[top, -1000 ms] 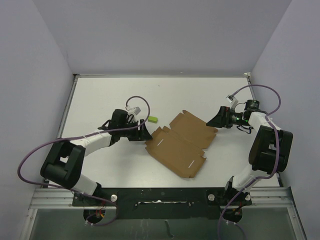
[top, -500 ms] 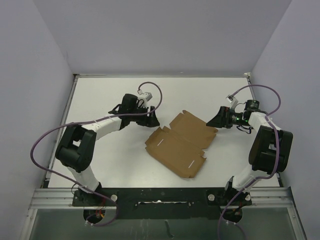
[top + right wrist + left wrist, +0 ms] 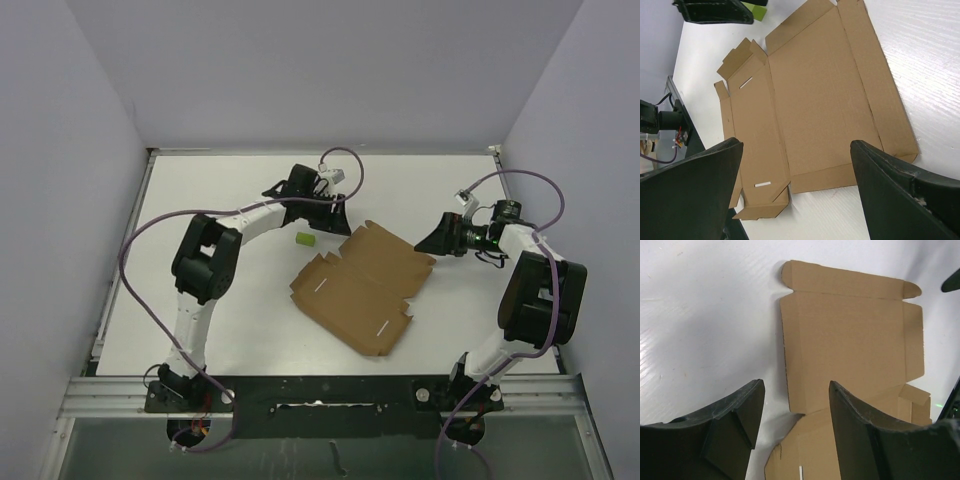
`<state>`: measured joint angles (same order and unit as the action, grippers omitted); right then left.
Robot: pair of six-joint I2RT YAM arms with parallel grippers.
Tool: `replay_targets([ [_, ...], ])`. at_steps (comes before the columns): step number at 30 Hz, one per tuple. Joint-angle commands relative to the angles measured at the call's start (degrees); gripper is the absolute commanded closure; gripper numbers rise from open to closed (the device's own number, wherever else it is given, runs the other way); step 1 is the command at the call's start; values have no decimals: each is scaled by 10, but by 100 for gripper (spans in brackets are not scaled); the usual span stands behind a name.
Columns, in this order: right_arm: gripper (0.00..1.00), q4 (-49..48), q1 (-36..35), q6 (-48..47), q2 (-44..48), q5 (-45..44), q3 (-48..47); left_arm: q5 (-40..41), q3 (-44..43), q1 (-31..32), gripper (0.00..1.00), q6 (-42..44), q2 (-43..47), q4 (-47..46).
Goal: Fold the paper box
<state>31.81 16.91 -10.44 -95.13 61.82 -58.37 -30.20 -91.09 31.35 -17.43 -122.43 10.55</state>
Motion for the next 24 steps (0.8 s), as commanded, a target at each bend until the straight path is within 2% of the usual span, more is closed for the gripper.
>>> replay_targets([
  [1,7,-1,3,-6,13,22,-23,-50,-113,7,49,4,-79,89],
  [12,7,-2,3,-6,10,21,-24,-107,-188,20,58,0,-158,145],
  [17,7,-1,3,-6,9,22,-24,-110,-205,25,72,1,-170,151],
  [21,7,-1,3,-8,9,24,-24,-98,-217,27,78,17,-170,162],
  [24,7,0,3,-9,9,27,-24,-129,-206,26,97,36,-161,126],
])
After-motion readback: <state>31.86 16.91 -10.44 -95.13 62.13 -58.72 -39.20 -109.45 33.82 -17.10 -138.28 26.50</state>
